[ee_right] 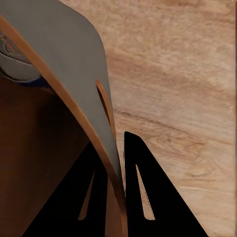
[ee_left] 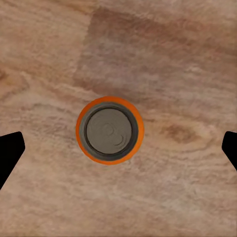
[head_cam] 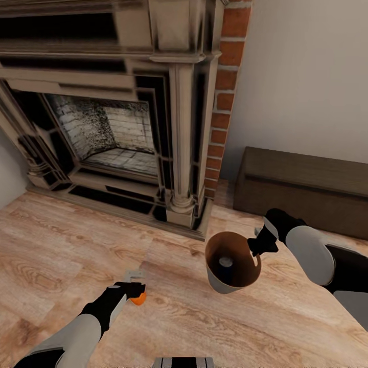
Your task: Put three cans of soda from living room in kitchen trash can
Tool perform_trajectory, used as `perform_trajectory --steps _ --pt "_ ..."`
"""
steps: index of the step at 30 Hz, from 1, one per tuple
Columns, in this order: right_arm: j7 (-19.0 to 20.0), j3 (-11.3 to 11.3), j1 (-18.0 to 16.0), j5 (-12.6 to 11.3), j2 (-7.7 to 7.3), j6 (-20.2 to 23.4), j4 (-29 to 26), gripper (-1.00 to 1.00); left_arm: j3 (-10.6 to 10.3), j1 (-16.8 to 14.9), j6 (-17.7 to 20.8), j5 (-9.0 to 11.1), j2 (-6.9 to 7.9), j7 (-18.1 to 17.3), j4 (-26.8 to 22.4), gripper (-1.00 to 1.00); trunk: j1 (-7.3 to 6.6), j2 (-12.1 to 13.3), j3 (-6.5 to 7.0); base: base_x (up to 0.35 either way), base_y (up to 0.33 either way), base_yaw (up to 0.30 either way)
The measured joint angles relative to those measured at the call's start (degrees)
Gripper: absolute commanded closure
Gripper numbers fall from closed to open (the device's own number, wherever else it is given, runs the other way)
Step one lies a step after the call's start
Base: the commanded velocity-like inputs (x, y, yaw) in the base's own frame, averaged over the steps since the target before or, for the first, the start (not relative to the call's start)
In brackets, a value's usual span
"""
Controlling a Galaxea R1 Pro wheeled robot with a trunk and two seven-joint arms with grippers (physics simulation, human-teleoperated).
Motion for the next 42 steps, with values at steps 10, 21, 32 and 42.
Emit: perform_trajectory --steps 10,21,32,42 --pt "0.02 -0.06 -0.72 -0.09 -0.04 0.01 1.13 1.00 0.03 0.01 -4.23 0.12 0.66 0.00 1.06 -1.00 2.20 -4.01 -2.66 0.000 0.000 0.000" --pt "0.01 -0.16 -0.75 -0.23 -0.05 0.03 1.20 1.00 0.13 0.01 -6.03 0.29 2.28 0.07 1.21 -1.00 3.30 -6.03 -4.51 0.003 0.000 0.000" --pt "0.00 -0.05 -0.76 -0.11 -0.10 0.02 1.10 1.00 0.11 0.00 -6.14 0.05 2.29 -0.15 1.22 -1.00 3.29 -6.03 -5.05 0.199 0.000 0.000" --pt "-0.08 0.70 -0.76 0.35 -0.13 -0.02 1.03 1.00 0.11 0.01 -6.18 0.18 2.29 -0.20 1.18 -1.00 3.30 -6.03 -5.08 0.032 0.000 0.000"
